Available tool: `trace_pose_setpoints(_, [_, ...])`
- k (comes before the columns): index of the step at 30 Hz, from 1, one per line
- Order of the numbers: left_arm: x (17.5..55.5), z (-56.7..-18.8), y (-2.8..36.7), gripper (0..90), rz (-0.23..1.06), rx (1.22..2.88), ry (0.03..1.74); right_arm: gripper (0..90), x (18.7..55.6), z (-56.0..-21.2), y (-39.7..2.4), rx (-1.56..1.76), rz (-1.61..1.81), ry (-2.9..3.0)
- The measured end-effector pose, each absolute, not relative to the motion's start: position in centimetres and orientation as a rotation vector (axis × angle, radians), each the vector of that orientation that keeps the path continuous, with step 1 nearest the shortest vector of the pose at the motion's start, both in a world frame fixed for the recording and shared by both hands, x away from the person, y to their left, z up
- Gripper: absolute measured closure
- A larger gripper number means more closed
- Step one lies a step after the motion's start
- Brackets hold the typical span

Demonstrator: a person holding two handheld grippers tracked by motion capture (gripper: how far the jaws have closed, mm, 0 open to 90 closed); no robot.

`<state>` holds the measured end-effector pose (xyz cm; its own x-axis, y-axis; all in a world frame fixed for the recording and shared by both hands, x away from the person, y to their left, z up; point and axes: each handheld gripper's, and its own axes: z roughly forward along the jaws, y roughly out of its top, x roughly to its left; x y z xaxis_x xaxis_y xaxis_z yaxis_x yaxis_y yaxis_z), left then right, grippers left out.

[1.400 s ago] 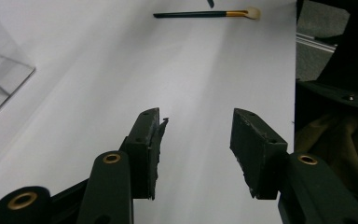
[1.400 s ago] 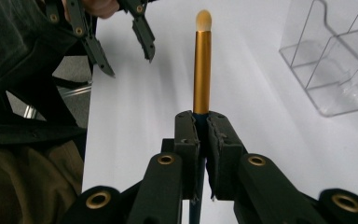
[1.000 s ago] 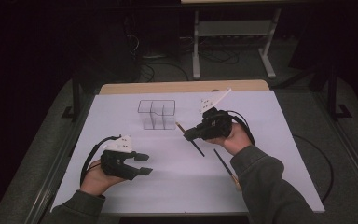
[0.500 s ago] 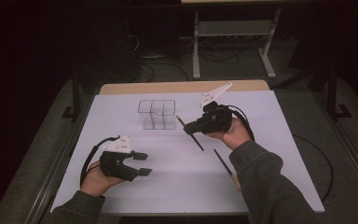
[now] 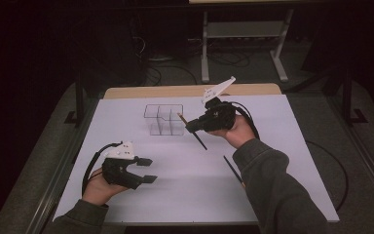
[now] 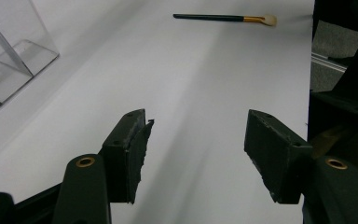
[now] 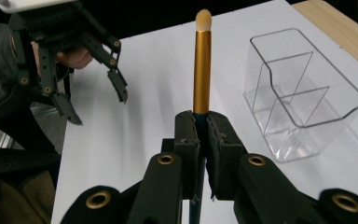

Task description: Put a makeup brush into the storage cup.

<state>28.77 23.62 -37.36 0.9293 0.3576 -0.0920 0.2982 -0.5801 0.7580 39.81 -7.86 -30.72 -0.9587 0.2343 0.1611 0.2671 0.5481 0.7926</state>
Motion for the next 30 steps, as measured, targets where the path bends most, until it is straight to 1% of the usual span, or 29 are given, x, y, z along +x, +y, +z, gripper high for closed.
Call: trace_pose_setpoints(30, [29.2, -37.7, 24.2, 36.2, 0.088, 2.208, 0.481, 82.6, 43.1, -29.3, -3.6, -0.454, -1.501, -2.698])
